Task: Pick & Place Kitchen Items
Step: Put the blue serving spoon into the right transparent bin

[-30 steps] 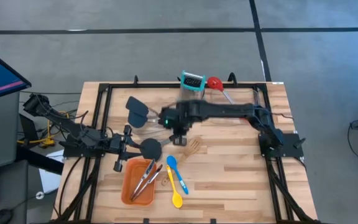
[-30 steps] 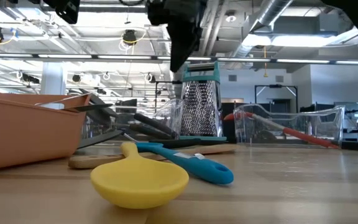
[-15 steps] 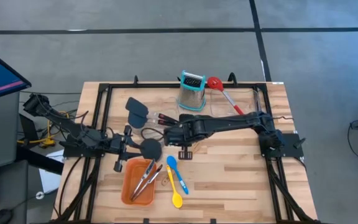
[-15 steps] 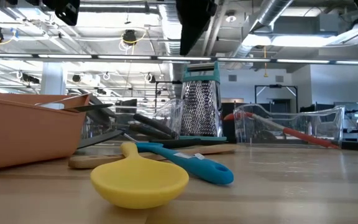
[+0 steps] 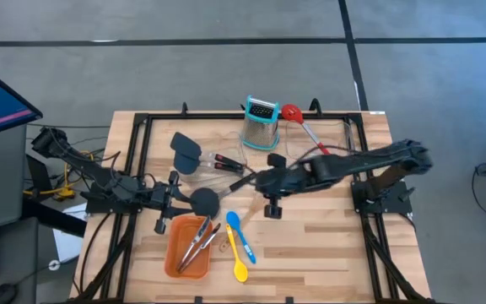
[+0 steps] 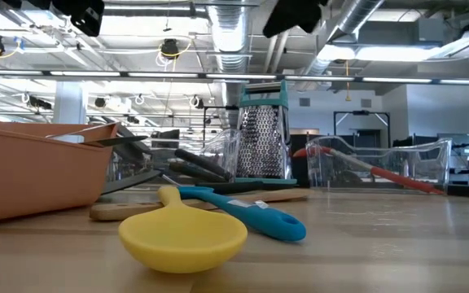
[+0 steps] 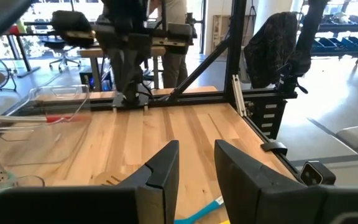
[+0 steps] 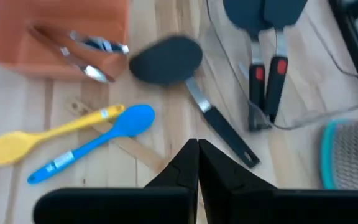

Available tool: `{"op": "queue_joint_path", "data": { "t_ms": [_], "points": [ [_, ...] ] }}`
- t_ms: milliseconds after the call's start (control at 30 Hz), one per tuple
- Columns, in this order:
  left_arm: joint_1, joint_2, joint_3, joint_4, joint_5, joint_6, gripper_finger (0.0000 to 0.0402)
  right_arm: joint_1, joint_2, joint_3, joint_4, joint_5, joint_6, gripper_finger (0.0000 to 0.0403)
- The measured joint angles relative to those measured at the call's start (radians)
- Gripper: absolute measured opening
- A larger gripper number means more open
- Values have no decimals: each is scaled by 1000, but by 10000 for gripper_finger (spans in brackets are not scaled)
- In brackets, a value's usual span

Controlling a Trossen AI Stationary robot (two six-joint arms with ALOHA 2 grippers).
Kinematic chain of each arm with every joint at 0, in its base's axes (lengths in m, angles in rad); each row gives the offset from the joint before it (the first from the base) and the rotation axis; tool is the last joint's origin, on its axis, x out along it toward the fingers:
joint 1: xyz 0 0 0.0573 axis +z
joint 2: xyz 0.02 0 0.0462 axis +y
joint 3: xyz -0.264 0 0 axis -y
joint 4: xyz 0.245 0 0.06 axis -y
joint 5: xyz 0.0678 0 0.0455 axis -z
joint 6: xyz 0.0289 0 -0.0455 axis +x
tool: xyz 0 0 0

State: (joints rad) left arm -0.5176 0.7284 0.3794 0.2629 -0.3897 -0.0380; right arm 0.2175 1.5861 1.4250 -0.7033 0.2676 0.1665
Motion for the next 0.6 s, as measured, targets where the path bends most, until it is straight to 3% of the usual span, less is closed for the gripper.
{"op": "queue_joint_path", "data": {
  "t_ms": [167,333,467,600],
  "points": [
    [1,0,0,5,-2,4,90,6,-167,-344,374,-3,1,3],
    [1,3,0,7,-3,5,90,10,-254,-627,743,-1,-48,1],
    [1,24,0,8,-2,7,90,26,-298,-808,1107,-5,-116,3],
    [1,52,0,5,-3,6,90,45,-324,-928,1338,-3,-165,1]
  ]
}}
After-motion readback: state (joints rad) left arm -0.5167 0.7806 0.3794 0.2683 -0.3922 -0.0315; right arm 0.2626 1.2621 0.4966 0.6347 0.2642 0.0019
